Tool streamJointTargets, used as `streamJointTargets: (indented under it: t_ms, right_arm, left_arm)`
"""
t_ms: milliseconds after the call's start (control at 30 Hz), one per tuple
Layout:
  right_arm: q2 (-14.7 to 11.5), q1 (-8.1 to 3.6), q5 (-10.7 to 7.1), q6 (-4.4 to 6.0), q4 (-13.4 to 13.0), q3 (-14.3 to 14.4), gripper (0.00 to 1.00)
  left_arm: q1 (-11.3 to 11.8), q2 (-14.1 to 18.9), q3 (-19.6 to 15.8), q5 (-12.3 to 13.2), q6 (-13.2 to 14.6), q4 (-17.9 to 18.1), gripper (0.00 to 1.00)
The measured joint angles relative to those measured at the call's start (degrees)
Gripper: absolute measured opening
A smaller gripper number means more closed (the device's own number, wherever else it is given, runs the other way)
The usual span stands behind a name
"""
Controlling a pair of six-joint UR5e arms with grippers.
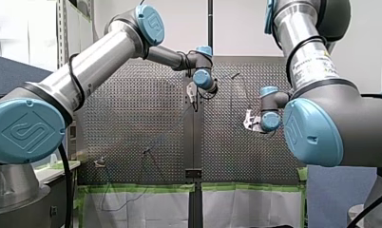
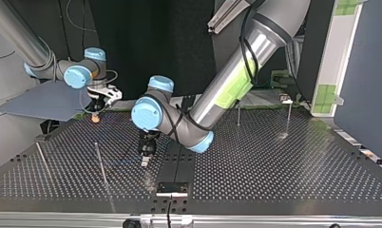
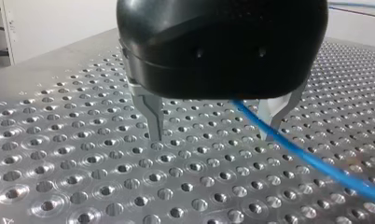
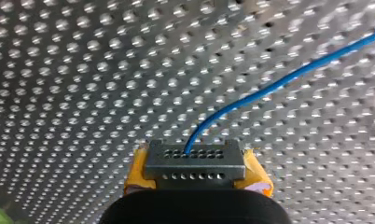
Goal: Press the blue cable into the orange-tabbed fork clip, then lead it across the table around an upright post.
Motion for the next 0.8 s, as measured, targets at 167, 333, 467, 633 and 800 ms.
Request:
streamJointTargets:
  t_ms: [167, 333, 467, 633, 800]
  right_arm:
    - [2.8, -0.48, -0.06, -0.22, -2.2, 0.0, 0.00]
    - [5.8, -1.51, -0.27, -0.62, -3.5, 0.0, 0.00]
    - [7.9, -2.30, -0.35, -1.20, -3.9, 0.0, 0.00]
    - [10.0, -3.15, -0.39, -1.78, -4.2, 0.0, 0.00]
    - [12.1, -3.87, -0.40, -1.67, -5.0, 0.0, 0.00]
  left_arm:
    - [0.0, 0.0, 0.0, -0.3, -0.1, 0.0, 1.00]
    - [0.0, 0.0, 0.0, -0.8, -0.2, 0.0, 1.00]
    - [0.0, 0.0, 0.0, -0.9, -0.2, 0.0, 1.00]
    - [0.0, 0.0, 0.0, -1.0, -0.2, 0.0, 1.00]
    - [0.0, 0.0, -0.1, -1.0, -0.3, 0.0, 1.00]
